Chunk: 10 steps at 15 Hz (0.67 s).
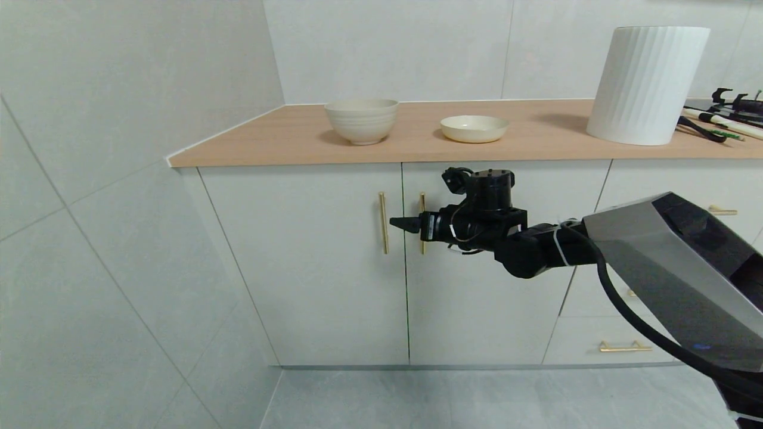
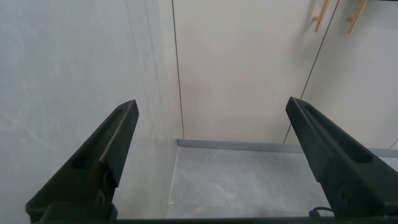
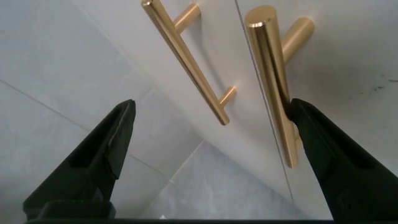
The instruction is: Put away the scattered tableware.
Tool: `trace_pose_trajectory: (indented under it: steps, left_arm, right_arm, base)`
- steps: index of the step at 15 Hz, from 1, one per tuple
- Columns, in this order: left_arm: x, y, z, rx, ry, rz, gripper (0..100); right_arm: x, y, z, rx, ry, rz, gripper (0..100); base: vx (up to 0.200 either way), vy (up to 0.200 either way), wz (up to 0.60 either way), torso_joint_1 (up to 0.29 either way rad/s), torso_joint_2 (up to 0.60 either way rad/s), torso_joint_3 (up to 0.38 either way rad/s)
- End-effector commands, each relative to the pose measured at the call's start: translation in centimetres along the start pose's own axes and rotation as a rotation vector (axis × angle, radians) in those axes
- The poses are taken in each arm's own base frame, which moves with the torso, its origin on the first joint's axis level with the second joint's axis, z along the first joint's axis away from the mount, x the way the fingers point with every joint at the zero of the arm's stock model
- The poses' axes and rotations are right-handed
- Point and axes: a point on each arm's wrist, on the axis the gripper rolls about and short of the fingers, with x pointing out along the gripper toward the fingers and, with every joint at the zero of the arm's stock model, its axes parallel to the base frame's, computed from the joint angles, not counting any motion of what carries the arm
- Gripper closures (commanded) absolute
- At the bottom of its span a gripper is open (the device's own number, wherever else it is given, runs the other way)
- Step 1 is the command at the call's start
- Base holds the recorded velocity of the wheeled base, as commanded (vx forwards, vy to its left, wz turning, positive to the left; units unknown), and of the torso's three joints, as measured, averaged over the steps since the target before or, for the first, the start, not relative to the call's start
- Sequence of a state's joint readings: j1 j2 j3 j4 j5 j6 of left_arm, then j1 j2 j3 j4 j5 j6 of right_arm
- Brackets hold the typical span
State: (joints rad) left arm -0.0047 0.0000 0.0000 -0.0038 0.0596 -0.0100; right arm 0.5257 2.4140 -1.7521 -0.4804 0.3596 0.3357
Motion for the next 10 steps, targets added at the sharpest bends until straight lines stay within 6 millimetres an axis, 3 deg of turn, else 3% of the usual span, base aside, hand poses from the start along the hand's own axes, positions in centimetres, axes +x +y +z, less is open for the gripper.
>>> trace_pose_trajectory:
  steps: [1,5,10]
  left_arm:
    - [0.0,0.0,0.0,-0.001,-0.001,0.000,0]
    - [0.0,0.0,0.0,-0.001,-0.001,0.000,0]
    - [0.0,0.0,0.0,-0.001,-0.001,0.000,0]
  right_arm:
    - [0.2,0.1,-0.3,0.006,0.008,0.013,0]
    - [1.3,0.2,-0.3,-0.001,-0.013,0.022,0]
    - [1.0,0.5,0.0,0.039,-0.019,0.021,0]
  base:
    - [0.000,0.000,0.00,0.000,0.00,0.000]
    - [0.000,0.000,0.00,0.000,0.00,0.000]
    - [0.000,0.000,0.00,0.000,0.00,0.000]
